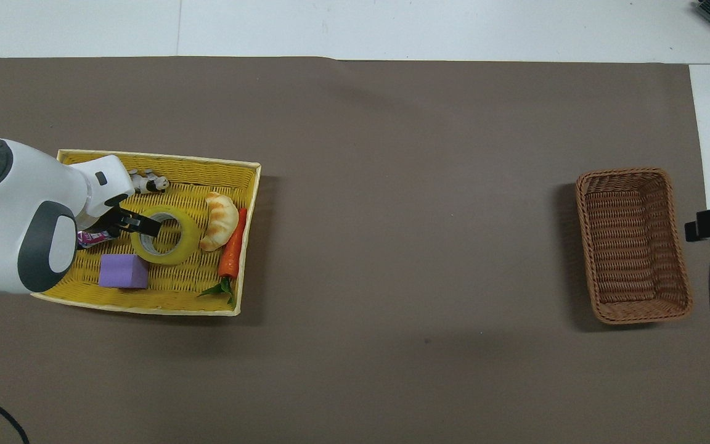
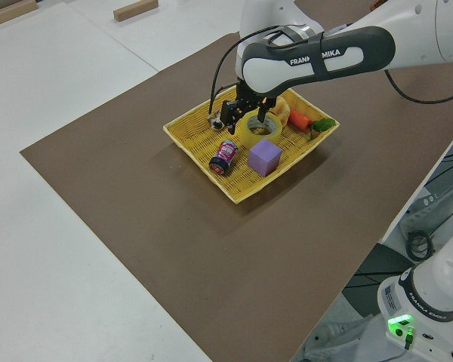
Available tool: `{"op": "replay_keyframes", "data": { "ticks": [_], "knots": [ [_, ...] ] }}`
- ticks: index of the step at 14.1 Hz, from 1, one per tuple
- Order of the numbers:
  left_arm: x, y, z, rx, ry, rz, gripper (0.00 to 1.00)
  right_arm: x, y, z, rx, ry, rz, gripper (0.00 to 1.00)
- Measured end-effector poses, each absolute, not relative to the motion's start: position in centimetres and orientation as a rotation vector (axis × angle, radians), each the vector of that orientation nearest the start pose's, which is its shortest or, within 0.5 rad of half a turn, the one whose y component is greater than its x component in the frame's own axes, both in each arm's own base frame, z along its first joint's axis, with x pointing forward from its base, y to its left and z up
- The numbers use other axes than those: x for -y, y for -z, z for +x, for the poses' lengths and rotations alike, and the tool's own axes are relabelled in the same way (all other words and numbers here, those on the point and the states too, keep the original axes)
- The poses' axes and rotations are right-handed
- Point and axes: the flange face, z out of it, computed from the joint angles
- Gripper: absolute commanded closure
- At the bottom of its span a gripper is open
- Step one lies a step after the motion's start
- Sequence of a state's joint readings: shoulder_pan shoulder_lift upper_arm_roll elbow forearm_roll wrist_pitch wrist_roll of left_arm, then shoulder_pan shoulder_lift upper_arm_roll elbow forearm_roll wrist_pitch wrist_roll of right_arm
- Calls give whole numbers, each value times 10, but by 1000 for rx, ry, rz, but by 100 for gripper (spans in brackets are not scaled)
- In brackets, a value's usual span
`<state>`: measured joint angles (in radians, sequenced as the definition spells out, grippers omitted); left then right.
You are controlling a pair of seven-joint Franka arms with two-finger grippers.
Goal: Move tape to another basket
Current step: 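Reach the left gripper down into the yellow basket to the tape roll, then grasp the yellow tape roll with the left gripper and lift it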
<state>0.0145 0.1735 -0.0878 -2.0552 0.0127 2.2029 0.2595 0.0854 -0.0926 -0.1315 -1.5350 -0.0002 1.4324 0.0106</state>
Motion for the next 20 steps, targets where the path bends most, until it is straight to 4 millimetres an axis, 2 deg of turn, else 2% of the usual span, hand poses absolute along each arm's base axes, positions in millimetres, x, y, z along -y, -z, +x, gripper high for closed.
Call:
{"op": "replay_keyframes", "data": {
  "ticks": [3, 6, 7, 8, 13, 15, 20],
  "knots": [
    [41, -345, 572, -540, -32, -3102, 1, 27, -678, 510, -88, -16, -3128, 0],
    [41, -330, 566, -545, -40, -3103, 34, 27, -678, 510, -88, -16, -3128, 0],
    [41, -325, 564, -546, -43, -3103, 61, 27, -678, 510, -88, -16, -3128, 0],
    [41, -322, 563, -546, -45, -3103, 100, 27, -678, 510, -88, -16, -3128, 0],
    [42, -321, 562, -547, -44, -3103, 100, 27, -678, 510, -88, -16, -3128, 0],
    [39, -327, 566, -538, -39, -3104, 100, 27, -678, 510, -88, -16, -3128, 0],
    [36, -383, 588, -397, -53, -3121, 100, 27, -678, 510, -88, -16, -3128, 0]
  ]
}}
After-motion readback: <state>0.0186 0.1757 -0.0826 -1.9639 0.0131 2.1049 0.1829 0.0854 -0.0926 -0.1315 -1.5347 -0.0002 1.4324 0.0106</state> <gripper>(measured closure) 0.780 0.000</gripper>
